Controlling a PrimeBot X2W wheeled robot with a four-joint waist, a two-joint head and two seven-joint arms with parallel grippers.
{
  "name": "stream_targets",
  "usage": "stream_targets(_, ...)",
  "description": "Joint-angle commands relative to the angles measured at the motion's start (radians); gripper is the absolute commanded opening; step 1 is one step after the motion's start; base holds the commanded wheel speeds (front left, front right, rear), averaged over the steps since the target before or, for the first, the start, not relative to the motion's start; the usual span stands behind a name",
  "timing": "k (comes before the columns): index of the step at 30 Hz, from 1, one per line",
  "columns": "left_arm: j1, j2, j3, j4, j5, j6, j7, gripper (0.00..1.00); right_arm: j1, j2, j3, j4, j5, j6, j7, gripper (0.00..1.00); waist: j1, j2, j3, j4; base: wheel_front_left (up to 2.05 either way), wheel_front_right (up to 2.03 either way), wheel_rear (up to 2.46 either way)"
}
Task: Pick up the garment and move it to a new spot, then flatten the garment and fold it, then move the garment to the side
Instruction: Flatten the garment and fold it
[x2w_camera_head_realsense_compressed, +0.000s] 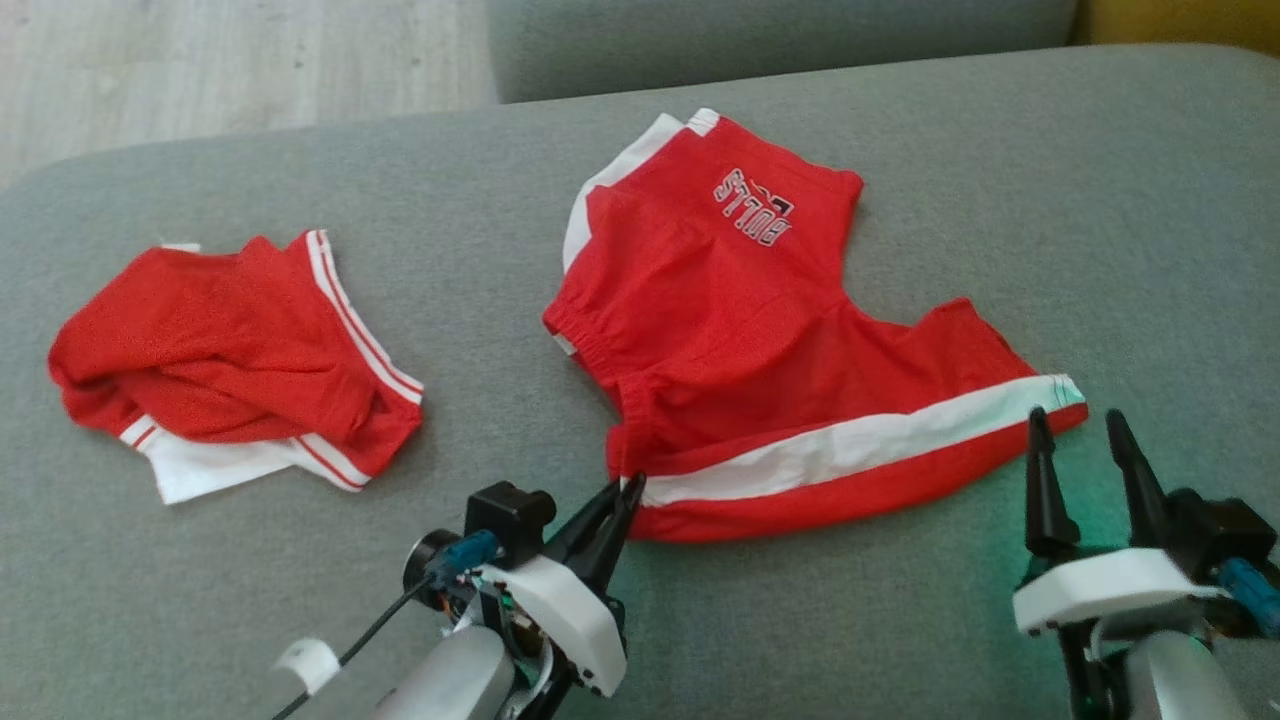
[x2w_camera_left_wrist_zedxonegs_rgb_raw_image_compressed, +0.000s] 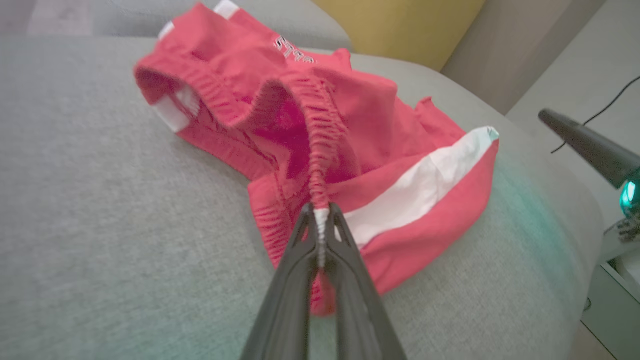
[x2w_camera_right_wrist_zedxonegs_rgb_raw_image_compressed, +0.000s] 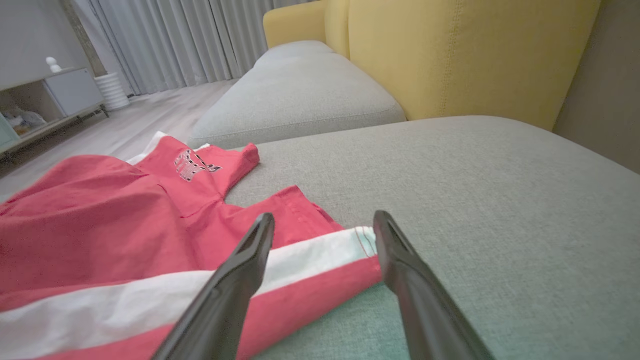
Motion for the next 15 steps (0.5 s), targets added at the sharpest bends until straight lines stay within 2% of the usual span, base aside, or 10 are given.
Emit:
stream_targets(1,-0.039,0.016,0.027,-0.041,-0.002,-0.001,-0.023,0.00,-0.037,-0.006,0.007,-0.010,-0.016,-0.001,-0.007,1.00,0.0000,0.0000,-0.007,0.011,0.00,0.00,0.00)
stream_targets(10,-0.032,0.045,0.037,-0.110,0.001,0.002,-0.093,0.00,-0.096,-0.006,-0.102,0.114,-0.093,-0.001,0.091,1.00,0.0000,0.0000,-0.017,0.050,0.00,0.00,0.00)
stream_targets(15,-0.031,0.047,0.034,-0.122,0.003,0.007,-0.104,0.00,-0.127,-0.006,-0.095,0.157,-0.119,-0.001,0.144,1.00,0.0000,0.0000,-0.014,0.056,0.00,0.00,0.00)
